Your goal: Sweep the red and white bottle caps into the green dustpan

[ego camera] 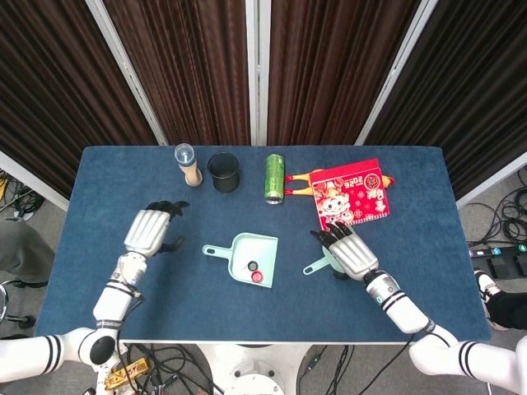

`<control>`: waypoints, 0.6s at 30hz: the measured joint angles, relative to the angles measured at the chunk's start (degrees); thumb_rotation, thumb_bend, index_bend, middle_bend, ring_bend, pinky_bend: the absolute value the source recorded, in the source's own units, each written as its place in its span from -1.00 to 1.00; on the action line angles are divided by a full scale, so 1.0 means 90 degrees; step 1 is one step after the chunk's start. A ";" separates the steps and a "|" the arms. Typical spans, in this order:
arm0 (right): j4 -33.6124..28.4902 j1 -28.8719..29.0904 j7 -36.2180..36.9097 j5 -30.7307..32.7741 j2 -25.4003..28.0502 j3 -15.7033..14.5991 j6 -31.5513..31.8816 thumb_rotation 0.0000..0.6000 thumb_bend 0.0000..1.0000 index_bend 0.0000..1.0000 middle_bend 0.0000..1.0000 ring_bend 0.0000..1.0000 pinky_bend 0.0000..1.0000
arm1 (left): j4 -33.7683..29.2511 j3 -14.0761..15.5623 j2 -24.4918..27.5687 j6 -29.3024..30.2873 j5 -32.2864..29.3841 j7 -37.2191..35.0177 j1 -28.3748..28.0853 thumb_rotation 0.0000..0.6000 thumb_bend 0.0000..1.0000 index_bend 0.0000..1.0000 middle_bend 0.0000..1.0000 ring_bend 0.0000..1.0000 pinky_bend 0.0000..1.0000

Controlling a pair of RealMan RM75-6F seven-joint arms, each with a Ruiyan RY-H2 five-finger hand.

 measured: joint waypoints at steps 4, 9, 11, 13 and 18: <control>-0.0145 -0.0268 0.0092 -0.0012 0.0191 0.0064 0.0512 1.00 -0.67 -0.99 -0.56 -0.98 -0.82 | 0.0142 0.0118 0.0351 0.0392 0.0205 -0.0228 0.0460 1.00 -0.41 -0.55 -0.36 -0.56 -0.53; -0.0311 -0.0931 0.0479 -0.0030 0.0655 0.0076 0.1458 1.00 -0.55 -0.93 -0.53 -0.96 -0.79 | 0.0365 0.0350 0.0745 0.0627 0.0513 -0.0441 0.0930 1.00 -0.41 -0.51 -0.36 -0.56 -0.57; -0.0391 -0.1306 0.0713 -0.0036 0.0883 0.0044 0.1876 1.00 -0.55 -0.93 -0.56 -0.96 -0.79 | 0.0471 0.0423 0.0792 0.0834 0.0583 -0.0523 0.1108 1.00 -0.41 -0.51 -0.36 -0.56 -0.59; -0.0460 -0.1676 0.0931 -0.0067 0.1084 -0.0014 0.2284 1.00 -0.55 -0.93 -0.58 -0.96 -0.79 | 0.0572 0.0510 0.0838 0.1129 0.0718 -0.0572 0.1362 1.00 -0.41 -0.50 -0.36 -0.56 -0.62; -0.0631 -0.2476 0.1419 -0.0223 0.1431 -0.0205 0.3147 1.00 -0.55 -0.93 -0.60 -0.96 -0.79 | 0.0691 0.0725 0.0932 0.1946 0.1051 -0.0542 0.2052 1.00 -0.44 -0.50 -0.36 -0.56 -0.65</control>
